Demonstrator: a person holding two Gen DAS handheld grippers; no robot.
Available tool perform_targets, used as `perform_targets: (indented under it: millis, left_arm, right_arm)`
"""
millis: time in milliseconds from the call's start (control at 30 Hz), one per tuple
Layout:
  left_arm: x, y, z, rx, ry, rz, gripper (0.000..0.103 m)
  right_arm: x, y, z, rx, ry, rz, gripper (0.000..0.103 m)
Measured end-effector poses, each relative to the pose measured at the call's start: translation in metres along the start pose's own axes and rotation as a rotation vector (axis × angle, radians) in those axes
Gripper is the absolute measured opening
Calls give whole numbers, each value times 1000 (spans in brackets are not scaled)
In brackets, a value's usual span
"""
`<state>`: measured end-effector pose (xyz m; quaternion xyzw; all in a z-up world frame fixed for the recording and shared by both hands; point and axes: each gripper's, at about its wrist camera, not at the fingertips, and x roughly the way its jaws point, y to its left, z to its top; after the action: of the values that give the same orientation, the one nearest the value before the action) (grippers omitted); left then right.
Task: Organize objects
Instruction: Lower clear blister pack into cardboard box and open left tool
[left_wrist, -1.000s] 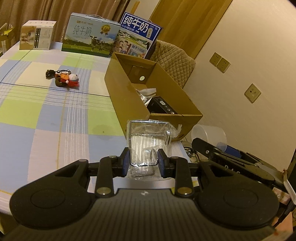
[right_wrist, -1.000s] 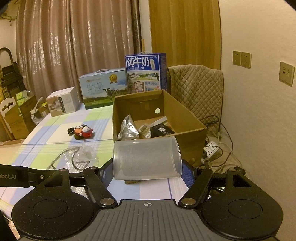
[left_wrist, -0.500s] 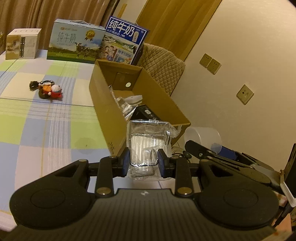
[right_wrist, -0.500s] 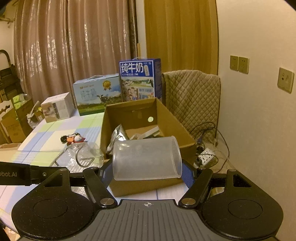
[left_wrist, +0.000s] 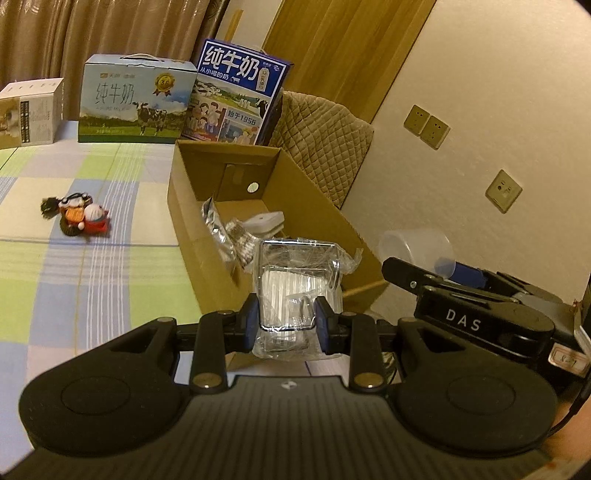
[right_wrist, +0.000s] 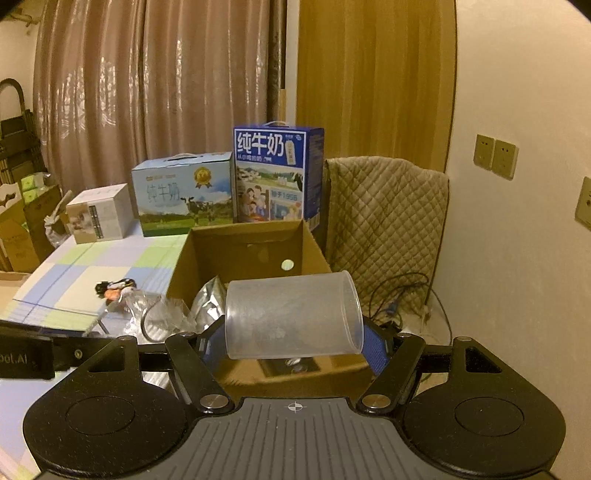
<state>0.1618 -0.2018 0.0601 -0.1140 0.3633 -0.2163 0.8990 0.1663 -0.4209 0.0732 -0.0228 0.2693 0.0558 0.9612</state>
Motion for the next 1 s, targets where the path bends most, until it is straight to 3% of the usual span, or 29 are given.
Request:
perform_targets:
  millis: [300,700,833,1000]
  left_arm:
    - [39,3,39,3,-5,31,26]
    - [87,11,42,17,63,49,27]
    - [90,14,41,19,58,57,44]
    - [80,21,37,16,46,68,44]
  right_arm:
    - [37,-16,8,24,29,3,69]
    - [60,-29,4,45,60,-2,69]
    - [59,-26,5,44,58,6,69]
    - [56,-20,6,45,60,24,69]
